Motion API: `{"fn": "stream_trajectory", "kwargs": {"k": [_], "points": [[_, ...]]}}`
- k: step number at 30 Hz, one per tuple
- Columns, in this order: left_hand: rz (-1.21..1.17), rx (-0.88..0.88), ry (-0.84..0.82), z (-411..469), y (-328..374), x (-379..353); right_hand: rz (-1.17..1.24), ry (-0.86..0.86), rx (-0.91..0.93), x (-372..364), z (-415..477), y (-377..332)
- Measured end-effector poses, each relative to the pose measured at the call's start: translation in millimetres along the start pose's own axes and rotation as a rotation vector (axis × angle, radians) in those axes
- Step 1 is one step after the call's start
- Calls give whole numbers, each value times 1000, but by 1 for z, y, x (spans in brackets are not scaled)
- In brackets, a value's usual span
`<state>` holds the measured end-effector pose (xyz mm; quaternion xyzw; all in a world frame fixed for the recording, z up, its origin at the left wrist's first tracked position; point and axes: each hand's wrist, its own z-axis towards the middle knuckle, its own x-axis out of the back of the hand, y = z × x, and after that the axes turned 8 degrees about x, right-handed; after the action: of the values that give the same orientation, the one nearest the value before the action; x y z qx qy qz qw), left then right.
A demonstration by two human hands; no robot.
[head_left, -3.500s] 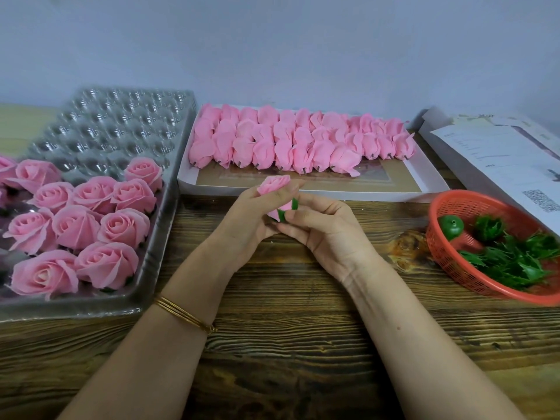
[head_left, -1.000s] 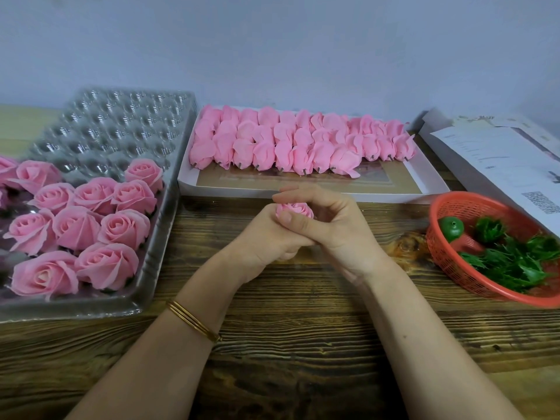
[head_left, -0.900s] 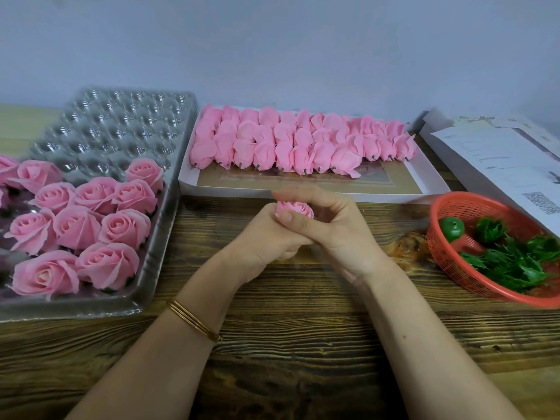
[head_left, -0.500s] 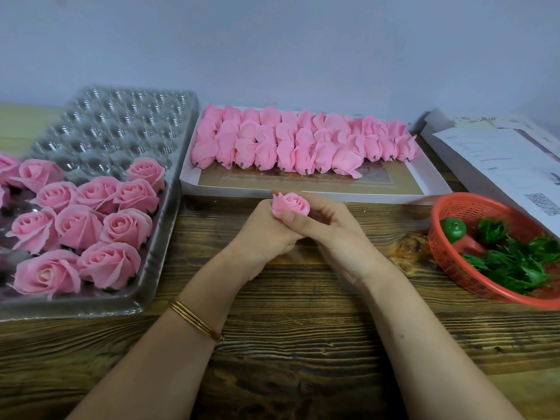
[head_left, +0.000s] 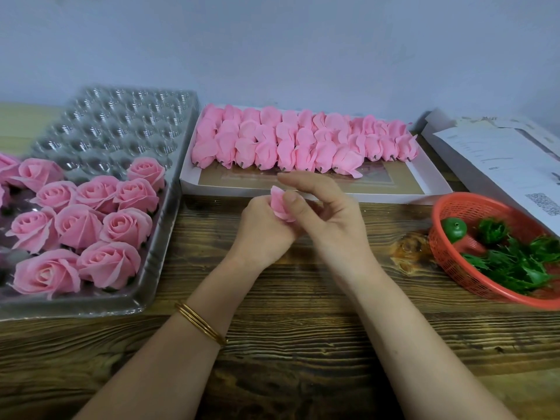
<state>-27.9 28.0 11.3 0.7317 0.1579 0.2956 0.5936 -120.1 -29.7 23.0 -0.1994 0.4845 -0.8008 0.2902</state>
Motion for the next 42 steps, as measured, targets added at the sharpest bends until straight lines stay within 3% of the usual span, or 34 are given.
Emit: {"fn": "stream_trajectory", "kwargs": {"k": [8,19,26,34,39,42], "points": [[101,-26,34,7,-4,-2,-104,-26,-7,-5,-3,9],[56,-13,56,8,-7,-2,-184,-84,-40,-7,-3,11],[28,-27,62,4,-4,-1,-304,-176,30,-6,-6,10],[57,-21,-9,3,-2,0,-366,-276,-138,5,-6,8],[-24,28,-22,2,-3,-1,-100,52,-135,13,2,2],[61,14,-21,2,-4,-2,-133,162,-39,8,1,3]]}}
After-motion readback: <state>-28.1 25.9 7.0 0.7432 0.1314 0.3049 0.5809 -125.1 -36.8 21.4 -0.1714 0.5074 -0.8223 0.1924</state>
